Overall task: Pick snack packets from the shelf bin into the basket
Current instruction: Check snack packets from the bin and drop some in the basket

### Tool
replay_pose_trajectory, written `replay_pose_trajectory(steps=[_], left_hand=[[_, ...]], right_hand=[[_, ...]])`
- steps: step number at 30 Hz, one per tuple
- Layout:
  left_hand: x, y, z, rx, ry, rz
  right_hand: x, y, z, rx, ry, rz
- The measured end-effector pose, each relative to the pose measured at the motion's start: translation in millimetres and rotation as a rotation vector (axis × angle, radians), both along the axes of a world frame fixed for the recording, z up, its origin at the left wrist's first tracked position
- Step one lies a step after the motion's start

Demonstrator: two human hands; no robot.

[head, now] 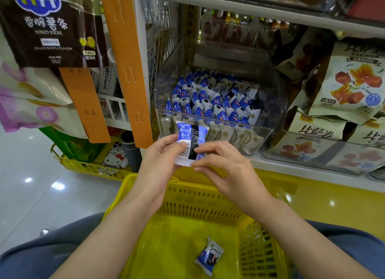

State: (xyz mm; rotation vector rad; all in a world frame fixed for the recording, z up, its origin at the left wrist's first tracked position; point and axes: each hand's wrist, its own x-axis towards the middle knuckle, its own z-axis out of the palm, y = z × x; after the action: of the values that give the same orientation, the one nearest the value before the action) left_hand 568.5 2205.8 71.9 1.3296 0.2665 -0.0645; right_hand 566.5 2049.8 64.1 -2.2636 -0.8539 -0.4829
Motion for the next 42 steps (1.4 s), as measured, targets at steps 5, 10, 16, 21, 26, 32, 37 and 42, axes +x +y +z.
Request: replay_pose_trajectory(steps=[5, 10, 16, 21, 26, 32, 37, 42], left_hand=[[0.4, -1.4, 3.3, 0.001, -0.039, 0.03], [-2.3, -8.4, -1.6, 0.202, -0.193, -0.084], [-9.0, -13.4, -13.4, 0.824, -0.487, -0.082], [-7.9, -9.7, -18.1, 0.905, -0.53, -0.126], [-9.7, -9.2, -18.3, 0.968, -0.531, -0.139], [-9.9, -7.7, -14.9, 1.183, -0.584, -0.101], [-8.1, -4.5, -10.0, 1.237, -0.585, -0.088], [-6.4, -2.5, -9.4, 1.239, -0.591, -0.094]], right_hand=[[-1.8, 10.7, 3.2, 0.425, 0.388, -0.185], [3.2, 10.1, 6.0, 0.71, 0.887, -0.104], [3.7, 10.0, 4.4, 0.827, 0.911, -0.204], [1.0, 12.4, 2.7, 0.818, 0.921, -0.229], [0.9, 14.7, 0.5, 0.741, 0.842, -0.257], [-2.9, 14.6, -8.9, 0.371, 0.57, -0.287], [-5.5, 15.0, -10.7, 0.262, 0.479, -0.25], [-7.0, 13.8, -10.4, 0.194, 0.442, -0.216]])
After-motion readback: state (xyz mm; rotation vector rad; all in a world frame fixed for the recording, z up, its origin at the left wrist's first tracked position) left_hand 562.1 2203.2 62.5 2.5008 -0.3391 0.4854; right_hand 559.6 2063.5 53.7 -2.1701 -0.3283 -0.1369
